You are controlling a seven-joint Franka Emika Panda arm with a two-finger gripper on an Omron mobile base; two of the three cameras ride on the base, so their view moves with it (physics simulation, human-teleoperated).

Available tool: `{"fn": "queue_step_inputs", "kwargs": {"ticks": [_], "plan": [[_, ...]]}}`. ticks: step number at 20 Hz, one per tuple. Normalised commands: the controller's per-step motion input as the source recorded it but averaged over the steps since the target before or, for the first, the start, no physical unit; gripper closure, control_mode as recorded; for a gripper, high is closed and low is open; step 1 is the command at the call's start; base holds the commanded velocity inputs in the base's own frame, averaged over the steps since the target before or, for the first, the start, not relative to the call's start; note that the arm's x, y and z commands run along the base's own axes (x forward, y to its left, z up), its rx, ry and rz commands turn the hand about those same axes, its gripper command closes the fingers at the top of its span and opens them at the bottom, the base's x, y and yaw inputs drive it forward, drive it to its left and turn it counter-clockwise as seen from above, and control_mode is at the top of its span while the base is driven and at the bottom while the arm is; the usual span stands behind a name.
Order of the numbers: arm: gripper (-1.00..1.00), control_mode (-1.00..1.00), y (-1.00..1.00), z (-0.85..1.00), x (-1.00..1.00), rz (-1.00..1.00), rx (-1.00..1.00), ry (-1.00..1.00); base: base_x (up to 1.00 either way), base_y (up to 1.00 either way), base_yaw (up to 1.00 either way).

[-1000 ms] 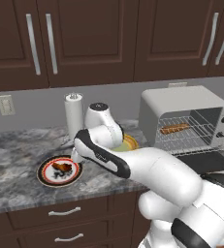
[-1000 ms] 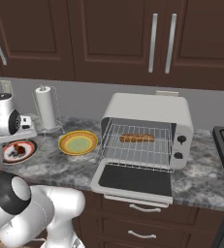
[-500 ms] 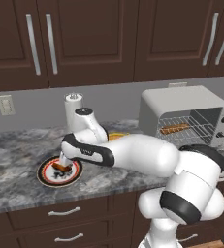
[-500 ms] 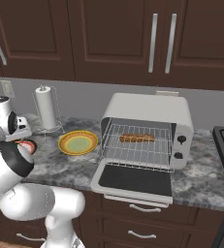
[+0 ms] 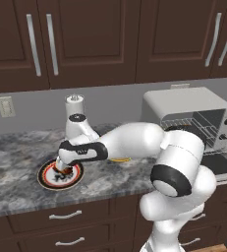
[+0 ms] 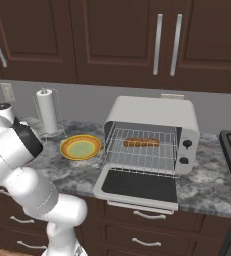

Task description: Open the toaster oven door. Place the baguette on the bottom rack in the toaster oven and place the chicken drumstick on the top rack.

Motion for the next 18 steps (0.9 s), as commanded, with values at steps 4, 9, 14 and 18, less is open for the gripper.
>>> {"fn": "queue_step_inputs", "kwargs": {"ticks": [4,9,14,18], "plan": [[-1.0,-1.0,0.21,-0.27,0.34,0.0,-0.03,0.0,0.0,0.0,0.0],[-1.0,-1.0,0.25,-0.26,0.35,0.0,0.0,0.0,0.0,0.0,0.0],[-1.0,-1.0,0.3,-0.33,0.31,0.0,-0.01,0.0,0.0,0.0,0.0],[-1.0,-1.0,0.21,-0.27,0.31,0.0,-0.02,0.0,0.0,0.0,0.0]]}}
